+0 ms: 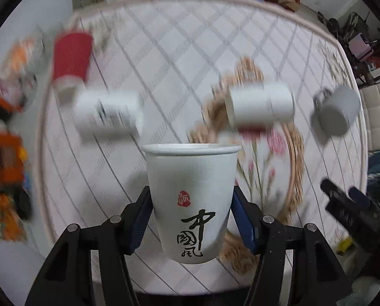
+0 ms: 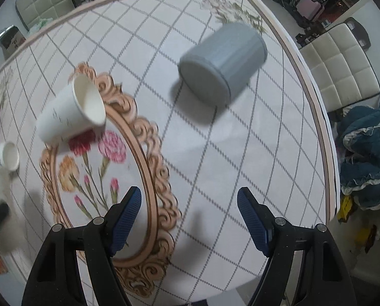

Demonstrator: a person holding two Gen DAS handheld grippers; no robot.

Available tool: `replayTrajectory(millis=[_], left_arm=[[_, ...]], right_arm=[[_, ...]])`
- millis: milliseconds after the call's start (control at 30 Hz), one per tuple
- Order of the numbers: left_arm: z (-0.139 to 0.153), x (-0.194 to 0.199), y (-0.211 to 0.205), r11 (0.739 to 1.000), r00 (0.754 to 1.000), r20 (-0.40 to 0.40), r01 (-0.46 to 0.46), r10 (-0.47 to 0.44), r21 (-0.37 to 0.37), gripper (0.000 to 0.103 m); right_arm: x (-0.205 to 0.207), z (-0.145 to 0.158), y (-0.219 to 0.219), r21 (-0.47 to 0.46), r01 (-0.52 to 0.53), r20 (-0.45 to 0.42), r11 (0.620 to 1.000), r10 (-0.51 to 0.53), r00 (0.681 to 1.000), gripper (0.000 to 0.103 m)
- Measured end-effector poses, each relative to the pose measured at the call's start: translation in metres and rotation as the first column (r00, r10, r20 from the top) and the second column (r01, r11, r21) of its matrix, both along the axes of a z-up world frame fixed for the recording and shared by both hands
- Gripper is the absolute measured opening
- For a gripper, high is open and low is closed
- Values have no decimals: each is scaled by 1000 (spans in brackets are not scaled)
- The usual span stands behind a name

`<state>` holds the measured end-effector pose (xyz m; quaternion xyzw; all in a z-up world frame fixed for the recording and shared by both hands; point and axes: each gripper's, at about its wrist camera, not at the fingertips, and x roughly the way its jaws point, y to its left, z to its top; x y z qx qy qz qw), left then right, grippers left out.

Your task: Flip cup upright

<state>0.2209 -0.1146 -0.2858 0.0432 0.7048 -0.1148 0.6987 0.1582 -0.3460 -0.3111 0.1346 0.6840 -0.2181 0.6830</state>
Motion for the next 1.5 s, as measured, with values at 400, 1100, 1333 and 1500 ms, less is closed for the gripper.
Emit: replayTrajectory(millis=[400,1100,1333,1500], left_arm=[[-66,-41,-25,1000,991,-134,-7,3,-29,58],[-72,-45,-38,999,998,-59,32,-31,6,97],[-43,-48,-23,1000,1000,-16,22,-22,-3,97],[1,-42,-2,1000,996,87,16,-16,11,97]], right_arm=[[-28,-25,-8,-31,23,-60,999,-25,998,79],[-43,-32,-30,-34,58,-65,998,-60,996,79],[-41,-27,-25,-31,68,-54,997,-69,996,79],[-44,-20,-23,-27,78,-39,997,-80,996,79]])
